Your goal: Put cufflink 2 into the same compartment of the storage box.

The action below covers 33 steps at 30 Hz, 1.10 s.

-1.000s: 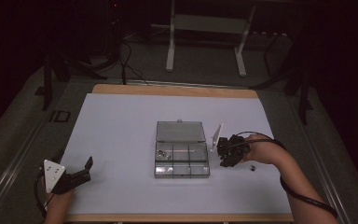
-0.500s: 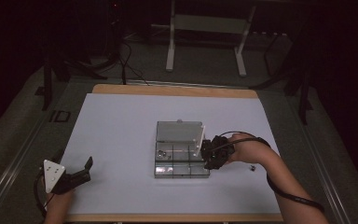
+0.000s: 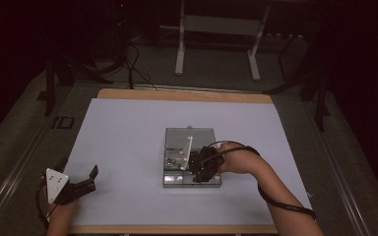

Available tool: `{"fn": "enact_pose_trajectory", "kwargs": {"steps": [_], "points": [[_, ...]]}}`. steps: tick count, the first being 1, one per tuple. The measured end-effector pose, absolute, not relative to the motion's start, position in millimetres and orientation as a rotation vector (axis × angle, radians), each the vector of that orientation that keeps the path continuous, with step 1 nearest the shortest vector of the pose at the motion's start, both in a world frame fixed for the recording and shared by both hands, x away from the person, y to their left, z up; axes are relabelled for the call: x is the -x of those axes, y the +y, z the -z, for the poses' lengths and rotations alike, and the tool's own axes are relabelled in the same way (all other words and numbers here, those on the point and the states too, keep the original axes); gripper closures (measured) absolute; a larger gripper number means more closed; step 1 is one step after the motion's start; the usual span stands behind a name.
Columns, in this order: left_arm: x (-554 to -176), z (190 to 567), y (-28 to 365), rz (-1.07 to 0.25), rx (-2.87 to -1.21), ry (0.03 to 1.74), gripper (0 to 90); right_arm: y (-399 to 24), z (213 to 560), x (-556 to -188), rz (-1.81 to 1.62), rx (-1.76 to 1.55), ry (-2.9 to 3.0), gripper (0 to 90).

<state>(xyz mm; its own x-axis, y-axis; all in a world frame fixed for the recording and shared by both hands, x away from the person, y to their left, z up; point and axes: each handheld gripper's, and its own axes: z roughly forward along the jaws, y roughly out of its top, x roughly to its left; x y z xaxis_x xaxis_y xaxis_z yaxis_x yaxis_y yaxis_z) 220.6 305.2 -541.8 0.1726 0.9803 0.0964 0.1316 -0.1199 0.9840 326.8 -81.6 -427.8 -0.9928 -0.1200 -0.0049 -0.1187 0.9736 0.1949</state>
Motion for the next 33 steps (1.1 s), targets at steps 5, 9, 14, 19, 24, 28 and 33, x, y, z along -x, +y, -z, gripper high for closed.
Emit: {"fn": "enact_pose_trajectory", "kwargs": {"steps": [5,9,14,19,24,28,33], "points": [[-220,542,305,-1.097,-1.469,1.119,1.0,-67,432,-326,0.35,-0.23,-3.095,71.5],[-219,542,305,-1.094,-1.464,1.112,1.0,-56,432,-325,0.401,-0.257,-3.085,71.4],[-218,543,306,-1.101,-1.449,1.103,1.0,-44,429,-323,0.504,-0.293,-3.06,71.5],[-216,543,306,-1.101,-1.432,1.094,1.0,-38,432,-324,0.547,-0.311,-3.059,71.5],[-215,543,307,-1.104,-1.426,1.089,1.0,-37,440,-330,0.609,-0.307,-3.034,71.4],[-215,544,307,-1.107,-1.419,1.086,1.0,-36,450,-339,0.661,-0.248,-3.039,71.4],[-214,544,308,-1.107,-1.401,1.086,1.0,-35,462,-346,0.683,-0.231,-3.026,71.4]]}}
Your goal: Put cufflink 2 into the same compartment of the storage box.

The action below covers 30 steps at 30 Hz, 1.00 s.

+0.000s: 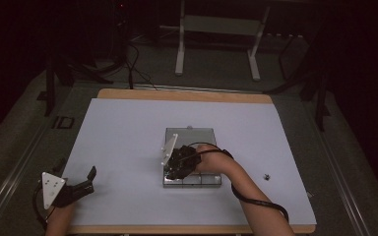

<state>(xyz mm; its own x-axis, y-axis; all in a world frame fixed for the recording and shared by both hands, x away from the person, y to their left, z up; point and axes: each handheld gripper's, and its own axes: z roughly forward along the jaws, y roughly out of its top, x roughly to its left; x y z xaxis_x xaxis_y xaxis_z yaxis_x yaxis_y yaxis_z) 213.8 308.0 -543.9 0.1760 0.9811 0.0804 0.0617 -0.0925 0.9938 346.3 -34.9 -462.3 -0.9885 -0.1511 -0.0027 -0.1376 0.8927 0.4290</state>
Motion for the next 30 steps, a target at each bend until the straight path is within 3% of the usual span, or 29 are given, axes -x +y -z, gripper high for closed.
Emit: {"fn": "enact_pose_trajectory", "kwargs": {"steps": [14,30], "points": [[-214,544,308,-1.102,-1.414,1.081,1.0,-27,494,-352,0.599,-0.252,-3.022,71.4],[-215,543,307,-1.099,-1.425,1.079,1.0,-20,496,-353,0.519,-0.235,-3.03,69.3]]}}
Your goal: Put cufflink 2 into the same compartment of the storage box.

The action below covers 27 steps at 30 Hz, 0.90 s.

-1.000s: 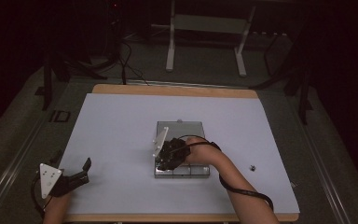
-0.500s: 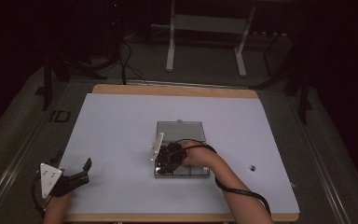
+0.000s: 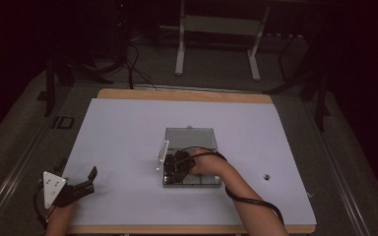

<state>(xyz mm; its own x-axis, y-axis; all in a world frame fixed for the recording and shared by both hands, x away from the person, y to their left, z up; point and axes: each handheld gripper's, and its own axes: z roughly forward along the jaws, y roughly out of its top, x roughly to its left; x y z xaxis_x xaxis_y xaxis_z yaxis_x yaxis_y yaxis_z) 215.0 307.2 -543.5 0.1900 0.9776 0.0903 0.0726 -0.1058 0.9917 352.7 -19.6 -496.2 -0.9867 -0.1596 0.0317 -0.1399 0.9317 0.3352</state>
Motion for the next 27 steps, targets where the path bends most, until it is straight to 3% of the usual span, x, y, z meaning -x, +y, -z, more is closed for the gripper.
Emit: {"fn": "enact_pose_trajectory", "kwargs": {"steps": [27], "points": [[-215,543,307,-1.101,-1.432,1.081,1.0,-77,442,-344,0.339,-0.216,-3.114,67.1]]}}
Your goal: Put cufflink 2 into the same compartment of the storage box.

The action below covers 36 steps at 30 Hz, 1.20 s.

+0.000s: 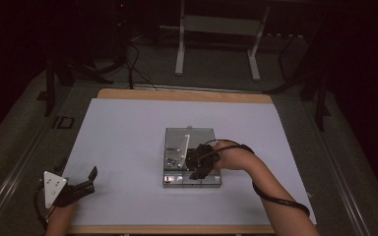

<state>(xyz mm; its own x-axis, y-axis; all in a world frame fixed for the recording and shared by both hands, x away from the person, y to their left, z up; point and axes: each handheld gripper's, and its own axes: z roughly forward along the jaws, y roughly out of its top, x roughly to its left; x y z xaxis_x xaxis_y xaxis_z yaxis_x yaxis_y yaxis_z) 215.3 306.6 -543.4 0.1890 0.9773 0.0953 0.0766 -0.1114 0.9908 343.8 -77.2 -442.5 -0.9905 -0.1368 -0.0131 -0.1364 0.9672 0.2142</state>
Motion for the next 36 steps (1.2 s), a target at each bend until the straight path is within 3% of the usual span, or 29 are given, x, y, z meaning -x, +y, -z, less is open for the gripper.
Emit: {"fn": "enact_pose_trajectory", "kwargs": {"steps": [20,36], "points": [[-216,543,307,-1.095,-1.432,1.086,1.0,-144,422,-343,0.273,-0.074,-3.186,65.3],[-216,543,306,-1.097,-1.44,1.086,1.0,-213,427,-347,0.236,0.112,-3.196,62.7]]}}
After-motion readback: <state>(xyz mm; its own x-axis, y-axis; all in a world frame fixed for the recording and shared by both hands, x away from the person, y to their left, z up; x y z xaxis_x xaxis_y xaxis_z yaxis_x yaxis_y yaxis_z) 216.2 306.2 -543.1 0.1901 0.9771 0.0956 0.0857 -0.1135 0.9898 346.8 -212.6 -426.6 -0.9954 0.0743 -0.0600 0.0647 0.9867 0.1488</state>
